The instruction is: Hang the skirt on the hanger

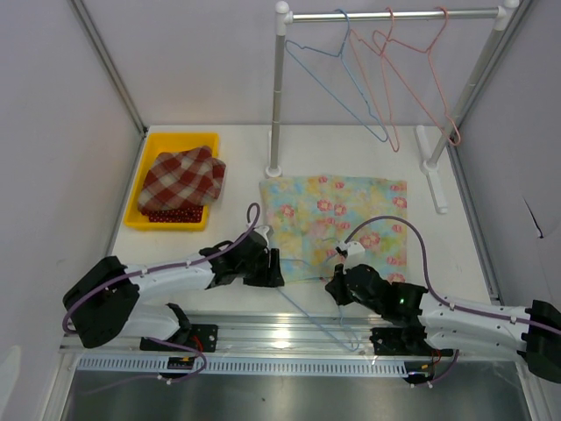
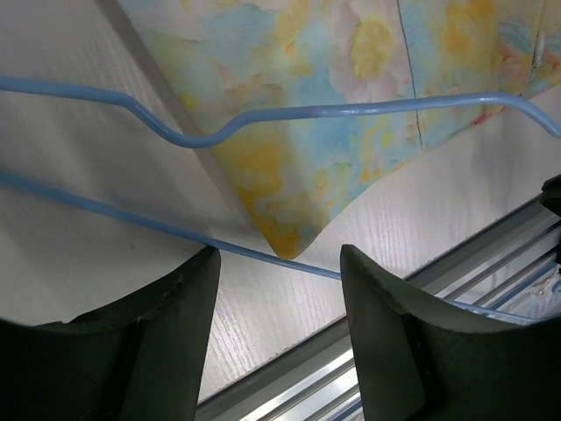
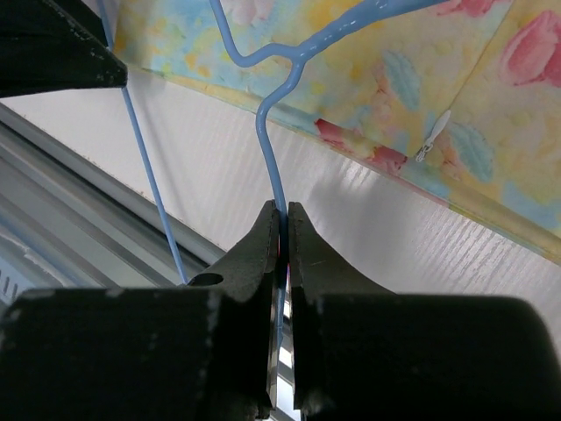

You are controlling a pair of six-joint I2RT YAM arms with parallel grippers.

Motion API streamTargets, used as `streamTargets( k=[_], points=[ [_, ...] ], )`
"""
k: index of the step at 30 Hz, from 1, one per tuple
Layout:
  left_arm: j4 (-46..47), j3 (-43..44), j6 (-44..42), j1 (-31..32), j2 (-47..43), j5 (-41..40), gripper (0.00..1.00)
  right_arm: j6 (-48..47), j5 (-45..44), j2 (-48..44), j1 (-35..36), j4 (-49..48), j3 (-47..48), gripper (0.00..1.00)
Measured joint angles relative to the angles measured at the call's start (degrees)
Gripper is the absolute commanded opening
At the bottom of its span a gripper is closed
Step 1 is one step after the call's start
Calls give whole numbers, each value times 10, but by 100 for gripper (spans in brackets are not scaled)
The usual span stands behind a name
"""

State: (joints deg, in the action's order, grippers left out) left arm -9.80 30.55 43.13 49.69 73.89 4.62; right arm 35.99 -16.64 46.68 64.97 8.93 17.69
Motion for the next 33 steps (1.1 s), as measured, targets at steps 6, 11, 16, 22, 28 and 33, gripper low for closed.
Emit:
streamTargets(
  k=[6,11,16,22,28,33],
  points=[
    [-15,22,3,19,-10,0,63,14,-31,29,24,2,0,0],
    [-15,43,3,21,-15,-11,63,21,-45,40,39,3,0,0],
    [-14,51,3,21,30,-21,61,29,-54,40,43,6,0,0],
    [-14,48,4,27,45,-28,61,31,-63,36,43,13,0,0],
    [-14,48,4,27,49,-30,60,31,-69,36,43,20,0,0],
    [-19,58,4,31,65,-43,54,31,-75,36,43,24,0,0]
  ],
)
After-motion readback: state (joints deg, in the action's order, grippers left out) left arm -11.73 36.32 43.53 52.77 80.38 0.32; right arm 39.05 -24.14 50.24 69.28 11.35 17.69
